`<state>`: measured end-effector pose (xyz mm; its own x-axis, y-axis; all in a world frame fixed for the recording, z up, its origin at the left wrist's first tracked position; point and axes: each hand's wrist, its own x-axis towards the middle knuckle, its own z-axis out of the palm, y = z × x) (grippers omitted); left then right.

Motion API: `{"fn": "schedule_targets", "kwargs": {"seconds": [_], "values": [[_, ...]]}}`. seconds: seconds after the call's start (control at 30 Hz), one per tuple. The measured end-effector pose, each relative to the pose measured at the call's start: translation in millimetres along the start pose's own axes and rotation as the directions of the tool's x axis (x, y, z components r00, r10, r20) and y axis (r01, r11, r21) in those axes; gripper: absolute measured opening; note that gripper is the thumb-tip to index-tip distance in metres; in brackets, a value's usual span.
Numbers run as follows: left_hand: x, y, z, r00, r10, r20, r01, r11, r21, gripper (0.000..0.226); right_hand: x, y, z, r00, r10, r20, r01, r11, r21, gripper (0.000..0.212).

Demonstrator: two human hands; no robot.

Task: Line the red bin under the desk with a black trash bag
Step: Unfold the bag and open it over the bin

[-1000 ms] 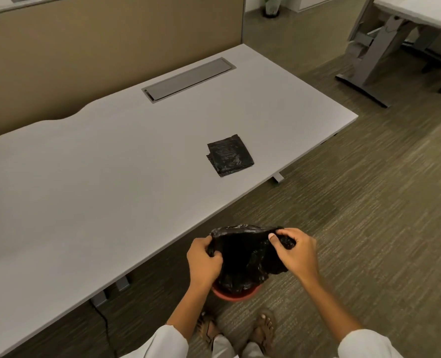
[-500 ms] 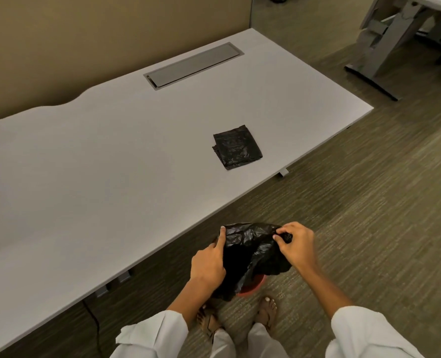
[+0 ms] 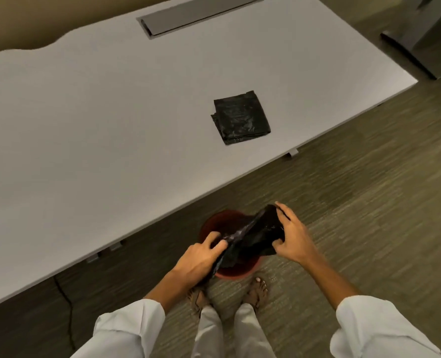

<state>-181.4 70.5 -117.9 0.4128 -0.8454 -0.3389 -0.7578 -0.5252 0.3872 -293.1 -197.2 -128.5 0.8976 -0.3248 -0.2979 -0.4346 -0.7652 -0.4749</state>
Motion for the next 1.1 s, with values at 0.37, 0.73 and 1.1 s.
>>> {"fn": "schedule_targets", "kwargs": {"seconds": [0.37,0.73,1.1], "values": [[22.8,9.2,43.4,0.957,-0.216,-0.195,0.113,0.892,-0.437,0.043,37.4,4.3,37.7,0.939,0.22,-0.266,-0.188,0.972,0.139,0.065],[62.6,-29.1,101.2,0.87,-0.491,0.038,0.46,0.784,-0.417,0.089,73.2,47.5,109.6,0.96,0.242,0.142,-0.165,0.896,-0.412,0.116],[113.2,-108.4,178.9,0.791,-0.543,0.281,0.599,0.78,-0.182,0.079,109.0,120.0,184.9,0.905,0.178,0.387,-0.036,0.937,-0.348,0.11]]}}
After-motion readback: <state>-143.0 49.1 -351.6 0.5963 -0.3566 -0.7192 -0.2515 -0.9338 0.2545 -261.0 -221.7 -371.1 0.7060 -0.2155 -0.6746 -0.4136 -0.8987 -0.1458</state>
